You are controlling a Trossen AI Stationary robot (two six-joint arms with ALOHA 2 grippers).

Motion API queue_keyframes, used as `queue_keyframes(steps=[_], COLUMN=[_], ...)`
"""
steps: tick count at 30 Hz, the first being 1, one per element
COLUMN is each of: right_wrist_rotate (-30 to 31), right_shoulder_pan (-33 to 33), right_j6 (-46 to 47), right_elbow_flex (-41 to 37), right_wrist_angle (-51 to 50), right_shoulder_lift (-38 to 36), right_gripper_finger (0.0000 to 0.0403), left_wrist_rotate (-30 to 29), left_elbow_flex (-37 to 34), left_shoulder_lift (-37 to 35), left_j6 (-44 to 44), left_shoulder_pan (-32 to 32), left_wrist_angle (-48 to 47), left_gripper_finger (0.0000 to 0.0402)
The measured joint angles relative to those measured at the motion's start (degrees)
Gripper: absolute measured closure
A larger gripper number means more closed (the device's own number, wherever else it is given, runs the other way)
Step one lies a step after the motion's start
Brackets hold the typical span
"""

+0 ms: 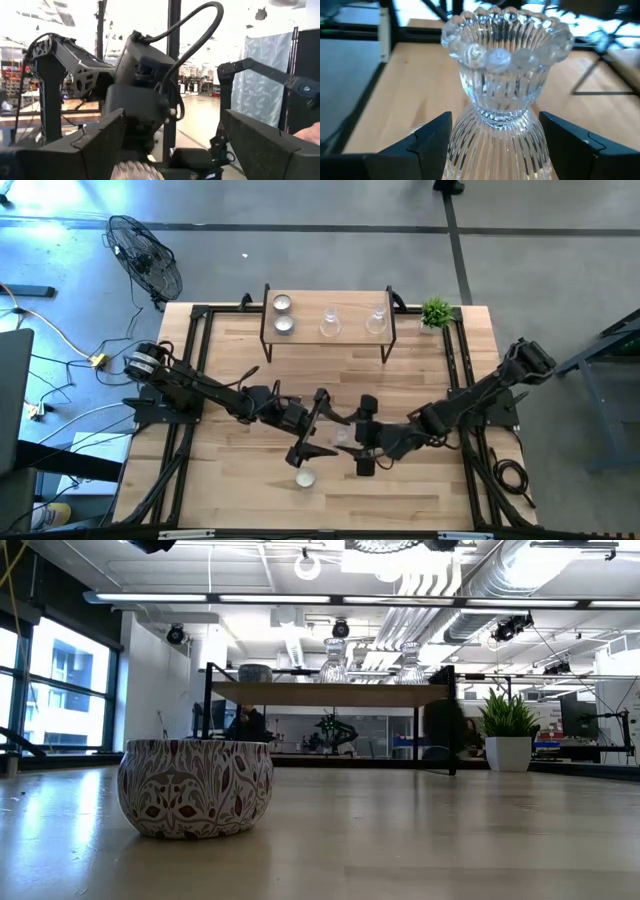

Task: Pick & Place candle stick holders
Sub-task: Put the transparent candle holder on the shelf

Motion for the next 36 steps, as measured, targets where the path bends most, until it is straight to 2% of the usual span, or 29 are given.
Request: queue_keyframes(steps=[10,14,19,22,25,30,36], right_wrist_rotate=[21.3,25.5,22.0,16.1,11.0,7.5,1.6], right_shoulder_pan=[4.7,3.5,-2.9,-7.6,-11.6,-18.0,-25.2], right_j6=[3.9,5.5,5.4,5.4,3.6,0.7,-2.5], right_elbow_flex=[0.0,0.0,0.1,0.1,0.1,0.1,0.1], right_wrist_angle=[-12.2,-16.4,-17.2,-16.7,-15.9,-15.5,-15.2], right_shoulder_lift=[-9.0,-12.1,-12.5,-12.5,-12.3,-12.3,-12.3], right_gripper_finger=[0.0135,0.0135,0.0135,0.0135,0.0135,0.0135,0.0135], left_wrist_rotate=[-0.1,-0.2,-1.1,-1.4,-1.4,-2.3,-8.6], left_elbow_flex=[0.0,0.0,-0.1,-0.1,-0.1,-0.1,-0.1], left_shoulder_lift=[0.0,0.0,-0.5,-2.4,-5.0,-10.4,-16.5], left_j6=[-1.4,-1.4,-1.5,-2.0,-6.3,-7.2,-7.2], left_shoulder_pan=[0.0,0.0,0.0,0.0,0.0,0.0,-0.1], left_wrist_angle=[-0.7,-1.1,-3.6,-7.3,-11.2,-21.8,-36.1], left_gripper_finger=[0.0071,0.0071,0.0071,0.0071,0.0071,0.0071,0.0071])
